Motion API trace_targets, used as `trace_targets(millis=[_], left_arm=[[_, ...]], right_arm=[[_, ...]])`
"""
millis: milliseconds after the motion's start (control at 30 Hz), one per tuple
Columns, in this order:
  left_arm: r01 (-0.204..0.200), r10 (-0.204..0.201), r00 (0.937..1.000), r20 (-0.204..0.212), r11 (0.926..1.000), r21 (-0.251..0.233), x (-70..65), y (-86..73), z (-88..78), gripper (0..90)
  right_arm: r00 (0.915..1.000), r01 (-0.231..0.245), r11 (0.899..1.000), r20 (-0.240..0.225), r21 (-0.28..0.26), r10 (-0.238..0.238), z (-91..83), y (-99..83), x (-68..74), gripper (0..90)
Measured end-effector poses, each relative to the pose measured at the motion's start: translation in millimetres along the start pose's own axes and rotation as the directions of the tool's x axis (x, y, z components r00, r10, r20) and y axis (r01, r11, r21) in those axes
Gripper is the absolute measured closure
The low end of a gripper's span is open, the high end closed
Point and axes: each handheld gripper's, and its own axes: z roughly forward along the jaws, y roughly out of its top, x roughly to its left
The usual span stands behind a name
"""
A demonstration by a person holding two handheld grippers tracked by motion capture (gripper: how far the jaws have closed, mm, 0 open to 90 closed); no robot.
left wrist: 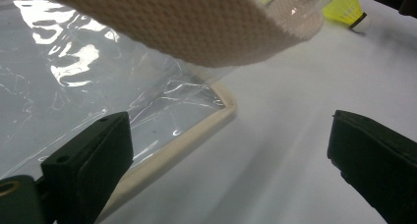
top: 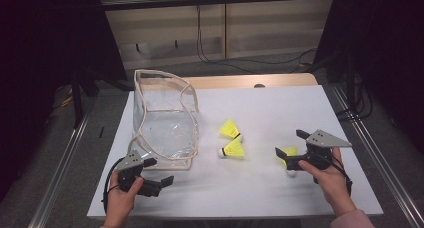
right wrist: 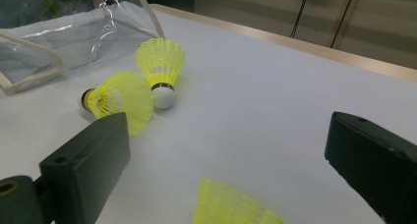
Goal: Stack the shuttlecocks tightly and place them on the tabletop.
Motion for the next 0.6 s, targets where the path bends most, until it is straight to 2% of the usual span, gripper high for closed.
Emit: trace_targets(millis=[167,300,467,600], left_arm=[[0.000,0.000,1.0000,-0.004,1.0000,0.004,-0.9,0.4,0.2,3.3],[0.000,0.000,1.0000,-0.006,1.0000,0.007,-1.2,0.6,-0.2,3.3],[0.004,-0.004,1.0000,-0.003,1.0000,0.007,-1.8,0.9,0.2,3.3],[0.003,-0.003,1.0000,-0.008,1.0000,0.005,-1.3,0.8,-0.3,3.3]], right_arm=[[0.9999,-0.005,1.000,0.011,0.027,0.005,1.3,-3.5,-2.2,4.2],[0.9996,0.016,0.998,0.024,0.062,-0.017,3.6,-7.3,-1.2,5.6],[0.9999,0.013,0.996,0.005,0.086,-0.013,4.0,-8.3,0.8,7.3],[1.0000,0.009,0.996,-0.003,0.094,-0.009,1.4,-7.9,-0.2,13.0]])
